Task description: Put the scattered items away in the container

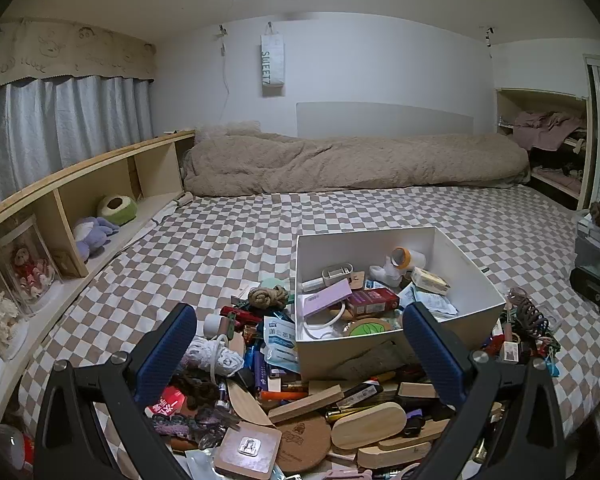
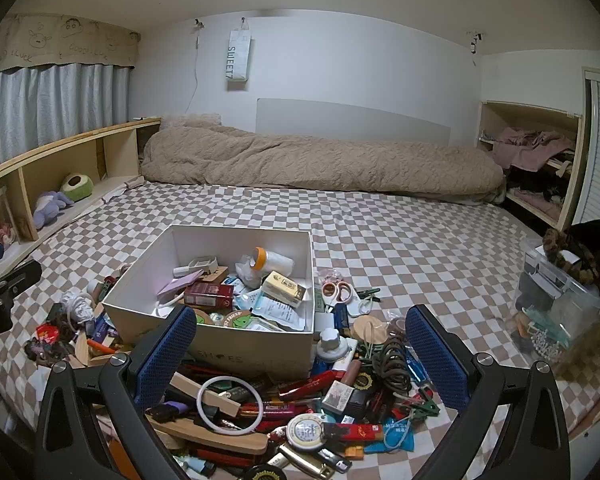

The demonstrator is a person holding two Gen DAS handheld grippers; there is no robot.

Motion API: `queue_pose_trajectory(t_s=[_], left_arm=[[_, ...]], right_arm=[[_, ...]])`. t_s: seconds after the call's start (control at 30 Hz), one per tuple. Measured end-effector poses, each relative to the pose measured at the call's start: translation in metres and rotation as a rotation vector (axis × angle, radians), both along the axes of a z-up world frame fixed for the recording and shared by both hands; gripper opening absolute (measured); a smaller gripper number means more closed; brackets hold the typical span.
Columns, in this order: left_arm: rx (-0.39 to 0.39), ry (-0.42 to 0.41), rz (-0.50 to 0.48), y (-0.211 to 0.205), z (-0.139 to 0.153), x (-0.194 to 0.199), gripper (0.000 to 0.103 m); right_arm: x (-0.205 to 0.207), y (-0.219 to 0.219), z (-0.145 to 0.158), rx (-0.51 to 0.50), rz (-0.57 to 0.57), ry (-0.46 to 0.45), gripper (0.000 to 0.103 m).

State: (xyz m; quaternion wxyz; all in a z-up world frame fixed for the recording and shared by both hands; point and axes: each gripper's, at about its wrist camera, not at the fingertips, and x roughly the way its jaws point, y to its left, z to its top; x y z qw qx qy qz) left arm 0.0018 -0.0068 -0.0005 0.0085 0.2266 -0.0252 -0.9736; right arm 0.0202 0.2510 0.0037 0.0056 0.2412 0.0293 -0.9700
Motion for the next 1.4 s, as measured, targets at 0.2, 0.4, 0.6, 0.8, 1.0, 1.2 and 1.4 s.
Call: queue_pose_trajectory(t_s=[0.2,0.4,0.6,0.8,1.0,1.2,1.4], left_arm=[[-0.002,-0.001,0.0,0.001,0.0,0.0,0.103],[0.0,-0.001,0.006,-0.005,0.003,0.002,0.103],[-0.002,-0.002,0.004,-0.005,0.003,0.002,0.103],[-0.003,-0.001,0.005,-0.006,0.003,0.002,0.103],[-0.003,-0.003,0.007,-0.007,0.004,0.002,0.103],[-0.004,-0.002,0.011,-0.01,0.005,0.003,0.103],[-0.007,-0.003,0.011,-0.011,0.006,0.004,0.103]], right_arm=[[0.0,0.0,0.0,0.0,0.001,0.0,0.103],[0.0,0.0,0.002,0.0,0.003,-0.002,0.103],[0.002,0.001,0.002,-0.002,0.006,-0.003,0.103],[0.001,0.001,0.002,-0.002,0.006,-0.003,0.103],[0.001,0.0,0.0,-0.002,0.007,-0.001,0.103],[0.001,0.004,0.001,-0.011,-0.003,0.0,0.103],[0.0,0.009,0.002,-0.017,-0.013,0.001,0.103]])
